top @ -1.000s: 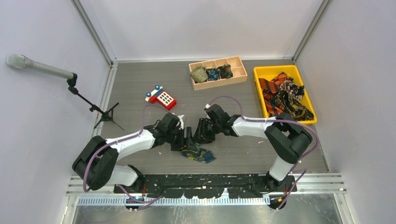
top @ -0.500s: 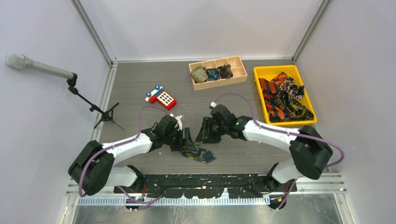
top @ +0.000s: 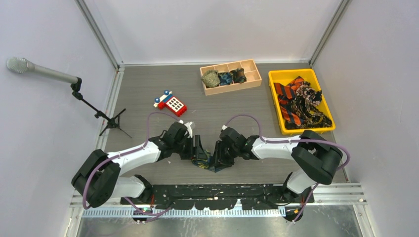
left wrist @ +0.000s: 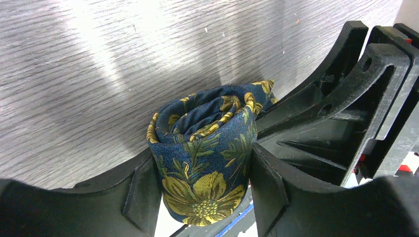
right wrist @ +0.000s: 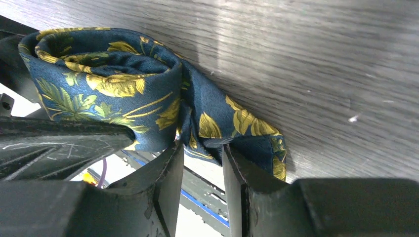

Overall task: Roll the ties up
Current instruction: Roll the tie at the center of the board.

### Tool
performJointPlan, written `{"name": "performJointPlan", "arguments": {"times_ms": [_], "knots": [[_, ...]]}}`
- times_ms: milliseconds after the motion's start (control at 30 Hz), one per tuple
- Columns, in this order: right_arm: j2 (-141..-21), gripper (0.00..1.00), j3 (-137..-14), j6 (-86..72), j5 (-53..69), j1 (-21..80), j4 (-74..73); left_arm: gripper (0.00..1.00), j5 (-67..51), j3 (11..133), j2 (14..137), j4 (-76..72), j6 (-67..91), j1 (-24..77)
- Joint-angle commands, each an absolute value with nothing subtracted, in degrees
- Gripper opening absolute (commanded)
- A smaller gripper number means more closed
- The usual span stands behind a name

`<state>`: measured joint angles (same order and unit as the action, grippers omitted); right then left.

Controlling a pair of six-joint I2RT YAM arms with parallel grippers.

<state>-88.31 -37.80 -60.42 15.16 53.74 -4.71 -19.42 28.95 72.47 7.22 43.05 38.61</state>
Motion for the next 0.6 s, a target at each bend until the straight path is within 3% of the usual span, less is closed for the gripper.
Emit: {"name": "performJointPlan", "arguments": {"times_ms": [0, 400, 567], "knots": [[-90.96, 0.4, -38.42, -57.3, 10.48, 51.57, -5.28, 0.59, -17.14, 28.37, 71.86, 8.87, 40.35, 38.6], [-90.28, 0.39, -39.33, -48.71, 11.27, 41.99, -11.7, 0.6, -16.46, 28.99, 71.53, 10.24, 39.2, 38.56], [-91.86, 0.38, -39.57, -48.59, 11.86, 41.95, -11.04, 0.66, -16.87, 28.98, 71.41, 9.76, 39.37, 38.58]]}}
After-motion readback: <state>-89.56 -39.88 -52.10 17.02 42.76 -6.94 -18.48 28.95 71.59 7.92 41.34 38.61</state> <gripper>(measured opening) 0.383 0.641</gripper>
